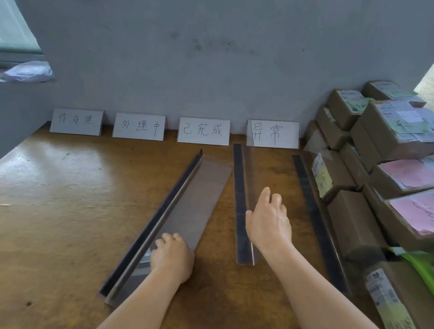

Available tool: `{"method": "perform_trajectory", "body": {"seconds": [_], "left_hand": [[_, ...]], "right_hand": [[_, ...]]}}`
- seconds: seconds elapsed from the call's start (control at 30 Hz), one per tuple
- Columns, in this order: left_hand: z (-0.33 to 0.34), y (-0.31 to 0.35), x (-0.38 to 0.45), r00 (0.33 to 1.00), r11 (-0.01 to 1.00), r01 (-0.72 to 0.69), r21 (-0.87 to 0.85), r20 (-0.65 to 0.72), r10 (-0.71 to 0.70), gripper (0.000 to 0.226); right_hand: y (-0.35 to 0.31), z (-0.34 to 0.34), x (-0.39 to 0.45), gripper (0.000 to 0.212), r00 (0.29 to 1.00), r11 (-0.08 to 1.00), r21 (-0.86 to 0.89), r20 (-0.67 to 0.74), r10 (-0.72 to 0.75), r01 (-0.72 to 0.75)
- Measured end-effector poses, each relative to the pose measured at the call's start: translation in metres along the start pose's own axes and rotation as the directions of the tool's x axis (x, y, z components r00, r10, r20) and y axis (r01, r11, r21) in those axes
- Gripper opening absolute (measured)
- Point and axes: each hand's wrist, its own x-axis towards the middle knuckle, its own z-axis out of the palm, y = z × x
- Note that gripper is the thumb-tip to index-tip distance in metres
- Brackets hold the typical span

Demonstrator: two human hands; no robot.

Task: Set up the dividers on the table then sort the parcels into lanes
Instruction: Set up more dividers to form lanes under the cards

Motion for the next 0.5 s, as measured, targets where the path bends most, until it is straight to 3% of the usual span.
{"method": "perform_trajectory", "body": {"seconds": [0.17, 0.3, 0.4, 0.5], "left_hand": [[-0.003, 0.000, -0.003, 0.994, 0.996, -0.085, 0.015, -0.068, 0.086, 0.065], [-0.010, -0.009, -0.004, 0.970, 0.992, -0.119, 0.047, -0.207, 0.126, 0.068], [-0.017, -0.028, -0.001, 0.954, 0.997, -0.072, 0.035, -0.290, 0.079, 0.073], [-0.020, -0.051, 0.005, 0.963, 0.999, -0.014, -0.037, -0.268, 0.003, 0.072]], "right_hand": [[0.000, -0.002, -0.014, 0.075, 1.000, 0.999, -0.047, -0.017, -0.025, 0.024], [-0.011, -0.002, -0.027, 0.072, 0.989, 0.988, -0.088, -0.064, -0.130, 0.124], [-0.027, 0.007, -0.042, 0.068, 0.966, 0.965, -0.053, -0.021, -0.258, 0.257], [-0.046, 0.024, -0.054, 0.067, 0.932, 0.934, -0.007, 0.069, -0.356, 0.357]]}}
